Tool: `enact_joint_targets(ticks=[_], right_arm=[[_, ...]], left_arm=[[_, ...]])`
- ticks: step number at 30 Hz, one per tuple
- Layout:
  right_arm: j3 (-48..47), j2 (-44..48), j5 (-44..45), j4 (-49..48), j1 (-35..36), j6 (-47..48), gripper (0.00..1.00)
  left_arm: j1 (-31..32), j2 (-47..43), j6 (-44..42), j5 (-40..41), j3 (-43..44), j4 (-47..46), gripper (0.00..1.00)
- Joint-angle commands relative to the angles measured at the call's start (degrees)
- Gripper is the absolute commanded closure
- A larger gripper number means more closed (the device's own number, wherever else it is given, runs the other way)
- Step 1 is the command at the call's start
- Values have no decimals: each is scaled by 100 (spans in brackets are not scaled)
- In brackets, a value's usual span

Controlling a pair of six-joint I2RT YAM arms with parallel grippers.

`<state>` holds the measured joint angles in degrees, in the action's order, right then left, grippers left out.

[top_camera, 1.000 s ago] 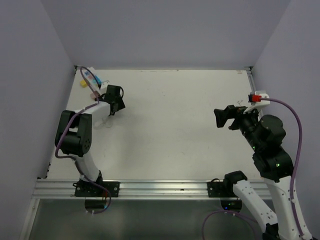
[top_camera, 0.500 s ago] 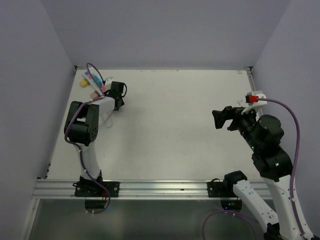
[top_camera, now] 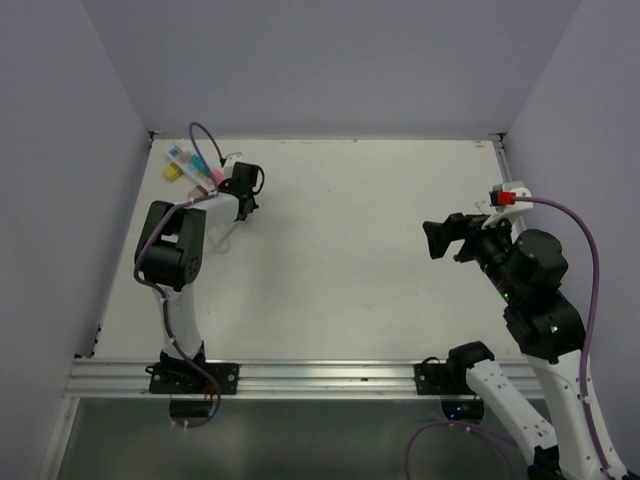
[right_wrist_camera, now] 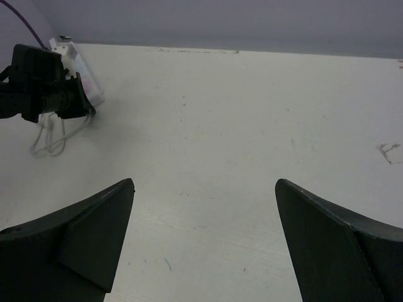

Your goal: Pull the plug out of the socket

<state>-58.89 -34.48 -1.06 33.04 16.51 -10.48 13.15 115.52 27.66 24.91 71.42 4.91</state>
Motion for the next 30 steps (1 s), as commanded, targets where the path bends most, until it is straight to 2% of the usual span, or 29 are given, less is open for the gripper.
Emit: enact_joint_targets(ticks=[1, 7, 14, 19, 22, 27, 30], right_arm=[[-236, -32, -96, -25, 28, 64, 1], [-377, 55, -79, 133, 36, 46, 1], [-518, 204, -35, 291, 28, 20, 1], [-685, 292, 18, 423, 28, 11, 1], [-720, 354, 71, 475, 28, 11, 1], [-729, 398, 88, 484, 36, -33, 1], [-694, 363, 80, 441, 36, -94, 1]], left_arm=[[495, 155, -24, -574, -23, 72, 100], [1426, 154, -41, -794, -75, 238, 100], [3077, 234, 90, -838, -66, 537, 100], [3983, 199, 169, -909, -216, 765, 100], [4213, 15, 222, -908, -479, 863, 100], [4231, -784, 266, -558, -1400, 687, 82], [4179, -1075, 117, -312, -1543, 704, 79]])
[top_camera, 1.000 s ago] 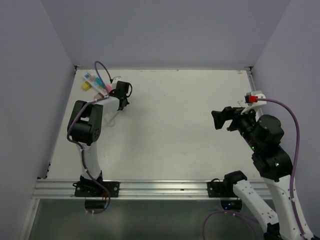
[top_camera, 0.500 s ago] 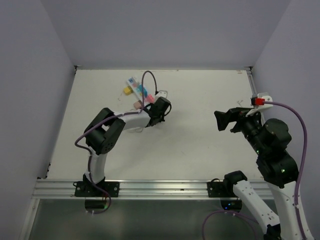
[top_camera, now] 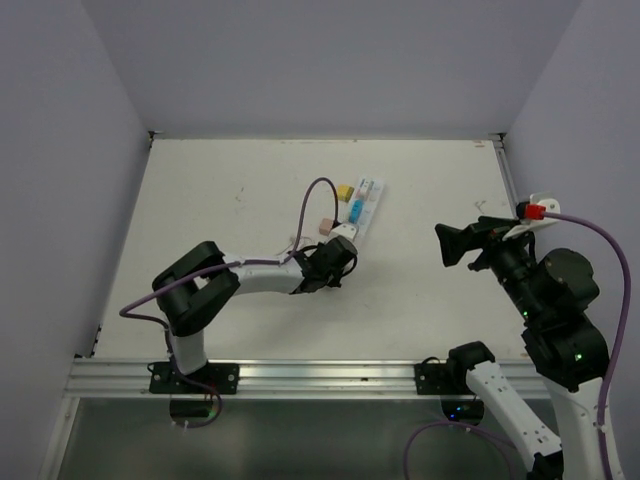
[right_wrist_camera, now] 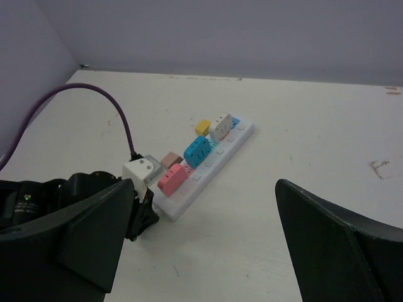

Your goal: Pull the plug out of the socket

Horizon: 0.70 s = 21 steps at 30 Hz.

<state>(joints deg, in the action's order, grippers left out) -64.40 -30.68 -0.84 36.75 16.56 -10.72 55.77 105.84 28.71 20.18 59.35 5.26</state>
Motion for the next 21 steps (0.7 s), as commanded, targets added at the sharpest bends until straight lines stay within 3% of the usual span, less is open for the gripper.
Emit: enact_joint_targets(ticks=[1, 6, 9, 10, 11, 13, 14, 21], right_arm=[[-152, -26, 40, 34, 23, -114, 1], [-169, -123, -144, 25, 32, -158, 1], [-169, -140, -101, 69, 32, -141, 1], [-178, -132, -92, 78, 32, -132, 1], [-161, -123, -74, 78, 32, -115, 1], [-125, -123, -65, 78, 23, -115, 1], [-108, -123, -57, 69, 32, -123, 1], [-55, -184, -171, 43, 32, -114, 1]], left_arm=[[-118, -134, -127, 353, -337, 757, 79], [-364, -248, -576, 434, -582, 626, 75], [-619, -511, -805, 30, -863, 250, 64], [-637, -625, -919, -14, -960, 143, 57], [-629, -861, -963, -197, -1135, 29, 35], [-585, -1100, -1077, -339, -1276, -226, 9], [-567, -1301, -1130, -409, -1416, -314, 3], [-462, -2050, -1623, -639, -2129, -1605, 0]])
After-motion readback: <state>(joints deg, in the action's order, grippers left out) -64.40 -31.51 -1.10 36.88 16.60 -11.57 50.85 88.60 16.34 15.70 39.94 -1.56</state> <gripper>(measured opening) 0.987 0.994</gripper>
